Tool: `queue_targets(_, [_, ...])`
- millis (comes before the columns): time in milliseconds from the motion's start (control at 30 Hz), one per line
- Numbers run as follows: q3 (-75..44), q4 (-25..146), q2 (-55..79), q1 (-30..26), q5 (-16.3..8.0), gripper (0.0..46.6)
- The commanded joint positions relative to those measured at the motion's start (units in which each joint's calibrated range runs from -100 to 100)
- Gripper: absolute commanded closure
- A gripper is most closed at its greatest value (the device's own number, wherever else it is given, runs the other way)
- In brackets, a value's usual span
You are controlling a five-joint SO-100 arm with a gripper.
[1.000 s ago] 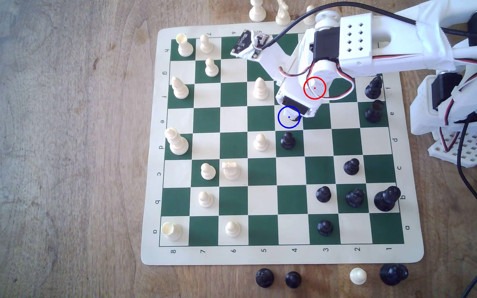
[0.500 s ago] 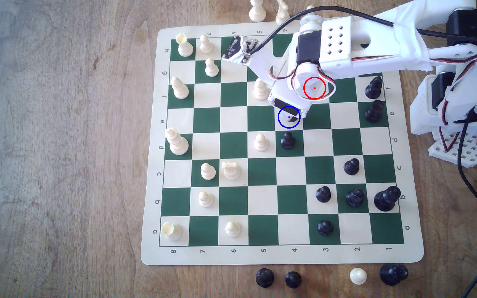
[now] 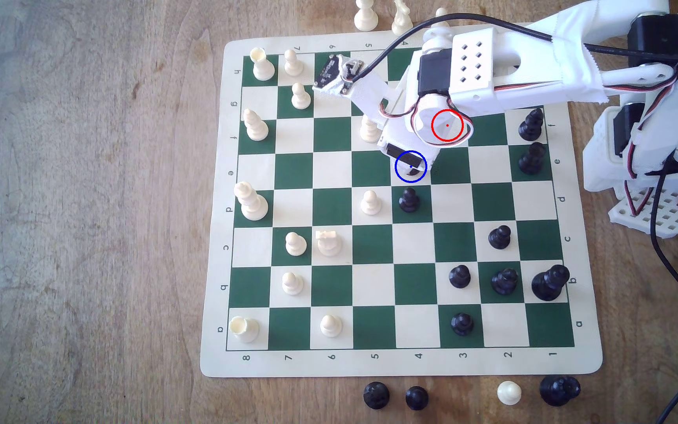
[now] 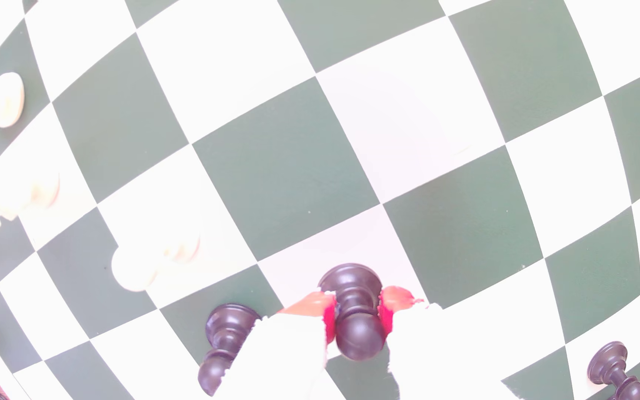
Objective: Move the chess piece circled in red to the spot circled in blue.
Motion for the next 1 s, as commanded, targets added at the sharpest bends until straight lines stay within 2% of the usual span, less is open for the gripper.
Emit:
queue_targets(0, [-3.94, -0.64, -0.24, -0.47, 0.2, 46.4])
queue_targets(167, [-3.76, -0.81, 0.27, -0.79, 0.29, 44.2])
queue_targets(233, [-3.76, -0.81, 0.61, -1.02, 0.34, 41.7])
queue_targets(300, [-3.76, -0.81, 0.69, -1.1, 0.34, 38.2])
queue_targets(333, [-3.67, -0.89, 0.69, -1.1, 0.05, 33.3])
queue_targets(467, [-2.22, -2.69, -1.09, -0.94, -0.39, 28.1])
queue_targets(967, [-2.03, -2.44, -4.32, 0.54, -0.44, 27.8])
